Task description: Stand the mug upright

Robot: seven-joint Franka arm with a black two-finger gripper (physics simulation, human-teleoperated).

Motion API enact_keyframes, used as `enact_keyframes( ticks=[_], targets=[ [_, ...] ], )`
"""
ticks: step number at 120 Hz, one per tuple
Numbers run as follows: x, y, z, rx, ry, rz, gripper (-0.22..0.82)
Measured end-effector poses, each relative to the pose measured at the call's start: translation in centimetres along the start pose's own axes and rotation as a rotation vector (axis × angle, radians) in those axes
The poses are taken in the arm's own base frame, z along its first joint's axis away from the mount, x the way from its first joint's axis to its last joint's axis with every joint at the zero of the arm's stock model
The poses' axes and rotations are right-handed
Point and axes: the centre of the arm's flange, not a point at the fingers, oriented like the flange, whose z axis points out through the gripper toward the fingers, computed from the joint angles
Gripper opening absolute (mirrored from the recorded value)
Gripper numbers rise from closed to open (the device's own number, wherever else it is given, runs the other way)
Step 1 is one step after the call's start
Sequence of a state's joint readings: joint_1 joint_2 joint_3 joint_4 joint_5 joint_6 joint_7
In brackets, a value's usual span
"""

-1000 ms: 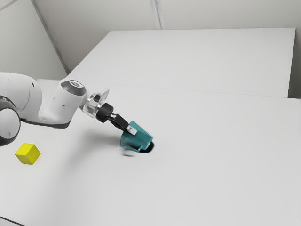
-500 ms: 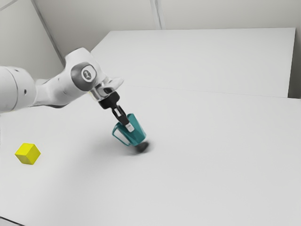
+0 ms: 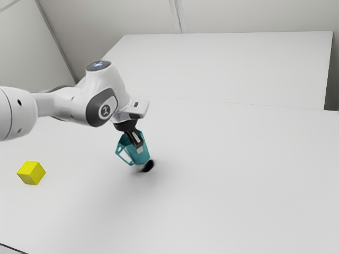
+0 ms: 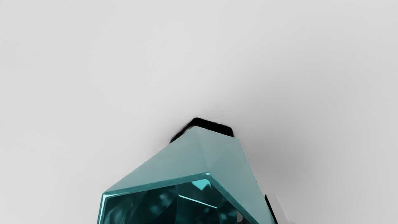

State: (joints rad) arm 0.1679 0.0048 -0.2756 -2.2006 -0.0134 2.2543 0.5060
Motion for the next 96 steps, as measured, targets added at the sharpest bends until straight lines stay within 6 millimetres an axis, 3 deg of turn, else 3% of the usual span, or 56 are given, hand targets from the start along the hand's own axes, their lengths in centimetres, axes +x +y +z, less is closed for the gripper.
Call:
enact_keyframes(
  ticks=[44, 86, 96],
  targets=[
    [-0.5, 1.0, 2.3, 0.009, 0.008, -0.178, -0.18],
    [-0.7, 1.0, 3.2, 0.009, 0.014, -0.287, -0.18],
    [-0.9, 0.8, 3.2, 0.006, 0.015, -0.307, -0.09]
  ],
)
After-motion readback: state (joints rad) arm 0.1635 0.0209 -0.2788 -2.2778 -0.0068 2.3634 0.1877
